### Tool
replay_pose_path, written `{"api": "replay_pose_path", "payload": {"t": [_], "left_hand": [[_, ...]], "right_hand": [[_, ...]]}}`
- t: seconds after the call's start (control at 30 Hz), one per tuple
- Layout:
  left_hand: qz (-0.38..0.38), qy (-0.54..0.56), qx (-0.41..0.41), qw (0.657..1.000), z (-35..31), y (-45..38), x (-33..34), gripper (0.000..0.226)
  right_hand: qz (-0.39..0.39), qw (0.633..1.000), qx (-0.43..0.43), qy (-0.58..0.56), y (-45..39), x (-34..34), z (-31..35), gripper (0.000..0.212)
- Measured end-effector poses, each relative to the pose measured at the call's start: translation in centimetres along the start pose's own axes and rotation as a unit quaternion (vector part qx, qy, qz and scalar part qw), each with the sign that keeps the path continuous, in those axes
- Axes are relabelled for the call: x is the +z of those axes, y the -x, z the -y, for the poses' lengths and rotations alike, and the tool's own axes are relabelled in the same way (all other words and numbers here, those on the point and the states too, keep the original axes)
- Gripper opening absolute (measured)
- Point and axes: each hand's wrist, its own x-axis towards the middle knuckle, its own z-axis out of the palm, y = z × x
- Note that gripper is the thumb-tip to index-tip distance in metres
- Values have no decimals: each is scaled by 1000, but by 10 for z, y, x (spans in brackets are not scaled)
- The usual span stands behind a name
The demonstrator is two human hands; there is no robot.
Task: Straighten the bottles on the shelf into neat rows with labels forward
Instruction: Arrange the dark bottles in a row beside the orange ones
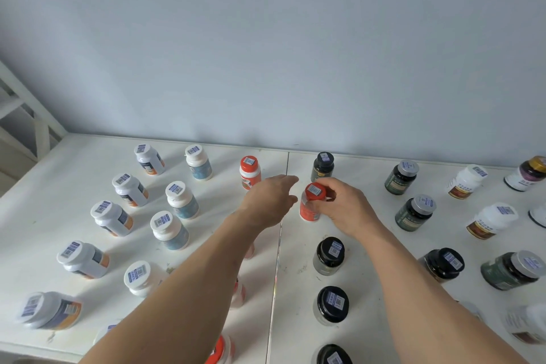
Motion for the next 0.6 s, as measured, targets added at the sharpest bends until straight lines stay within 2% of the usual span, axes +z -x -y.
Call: {"api": "replay_pose_path", "payload": {"t": [0.33, 0.6], "left_hand": [[-36, -46, -45, 997, 37, 20, -24, 41], [-63, -56, -17, 996, 78, 28, -44, 31]], "right_hand": [[36, 999, -26, 12, -10, 29, 32, 37], [31, 998, 2, 57, -13, 72, 67, 42]]}}
